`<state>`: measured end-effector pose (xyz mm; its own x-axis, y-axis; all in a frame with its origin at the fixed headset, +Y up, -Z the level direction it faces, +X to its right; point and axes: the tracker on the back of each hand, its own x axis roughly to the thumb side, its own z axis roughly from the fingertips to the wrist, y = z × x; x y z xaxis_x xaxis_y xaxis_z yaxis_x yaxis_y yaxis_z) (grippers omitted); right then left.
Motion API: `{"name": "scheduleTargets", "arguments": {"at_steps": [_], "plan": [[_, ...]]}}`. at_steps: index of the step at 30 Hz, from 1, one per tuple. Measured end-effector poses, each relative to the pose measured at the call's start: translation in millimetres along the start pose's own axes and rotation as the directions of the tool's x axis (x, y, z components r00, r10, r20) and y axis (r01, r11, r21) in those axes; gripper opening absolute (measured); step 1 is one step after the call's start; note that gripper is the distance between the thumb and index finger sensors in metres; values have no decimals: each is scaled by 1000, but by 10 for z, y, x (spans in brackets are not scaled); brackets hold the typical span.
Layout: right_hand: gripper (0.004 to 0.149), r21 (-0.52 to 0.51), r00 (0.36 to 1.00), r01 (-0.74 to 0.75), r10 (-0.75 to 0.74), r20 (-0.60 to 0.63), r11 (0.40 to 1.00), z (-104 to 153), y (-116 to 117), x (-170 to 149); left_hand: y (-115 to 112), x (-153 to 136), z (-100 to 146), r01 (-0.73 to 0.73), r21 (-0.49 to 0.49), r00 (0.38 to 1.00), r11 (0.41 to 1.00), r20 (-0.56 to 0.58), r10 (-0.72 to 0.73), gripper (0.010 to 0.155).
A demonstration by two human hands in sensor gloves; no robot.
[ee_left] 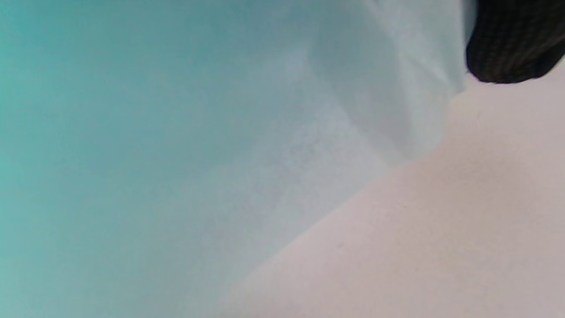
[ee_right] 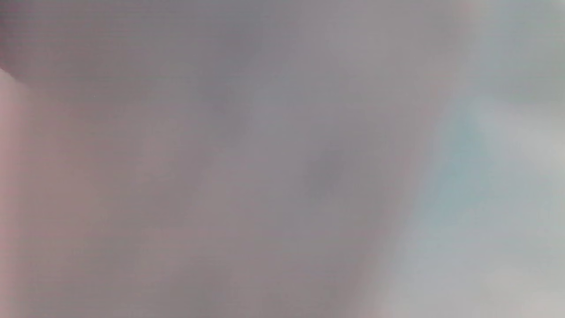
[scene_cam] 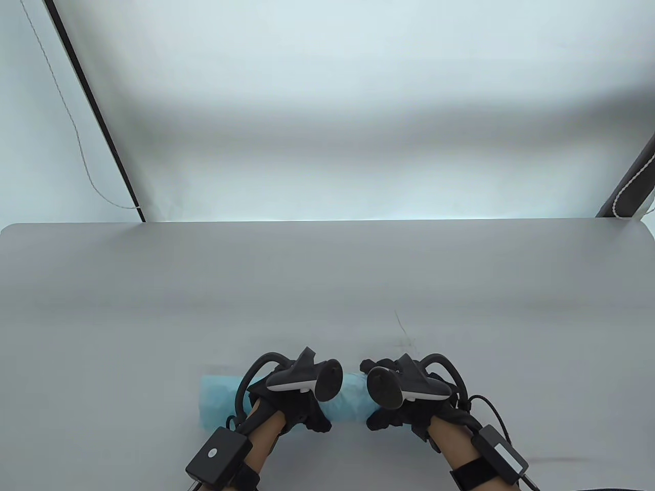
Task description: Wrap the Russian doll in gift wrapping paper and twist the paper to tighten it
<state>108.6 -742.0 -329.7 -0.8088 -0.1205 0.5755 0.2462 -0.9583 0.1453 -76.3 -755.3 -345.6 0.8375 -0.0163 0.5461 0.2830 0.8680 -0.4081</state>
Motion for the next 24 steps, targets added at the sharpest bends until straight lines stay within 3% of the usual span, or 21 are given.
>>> {"name": "scheduleTargets", "arguments": {"at_steps": [5, 8, 12, 16, 18, 20, 22, 24], "plan": [[107, -73, 999, 27, -25, 30, 997, -5, 21, 11, -2, -2, 17, 7, -22, 1000, 1000, -11, -7, 105], [106, -22, 996, 91, -91, 0, 996, -38, 2, -15, 15, 136, 69, 162, 66, 984, 985, -83, -157, 107], [105, 53, 977, 209, -207, -43, 976, -65, 15, -85, -1, 305, 19, 413, 206, 910, 887, -128, -394, 113], [106, 54, 956, 293, -290, -53, 955, -42, 64, -154, -61, 195, -1, 266, 307, 962, 914, -19, -273, 109], [107, 87, 927, 374, -372, -39, 923, -35, 66, -229, -82, 163, 13, 242, 328, 968, 913, -13, -252, 108], [116, 218, 877, 472, -481, -14, 854, 2, 67, -356, -77, 183, 37, 267, 344, 961, 900, -22, -277, 108], [115, 192, 769, 626, -639, 6, 756, 96, 81, -533, -51, 206, 90, 328, 389, 940, 861, -46, -337, 108], [114, 152, 703, 706, -711, -24, 692, 160, 94, -654, -4, 208, 156, 357, 426, 929, 831, -72, -362, 108]]}}
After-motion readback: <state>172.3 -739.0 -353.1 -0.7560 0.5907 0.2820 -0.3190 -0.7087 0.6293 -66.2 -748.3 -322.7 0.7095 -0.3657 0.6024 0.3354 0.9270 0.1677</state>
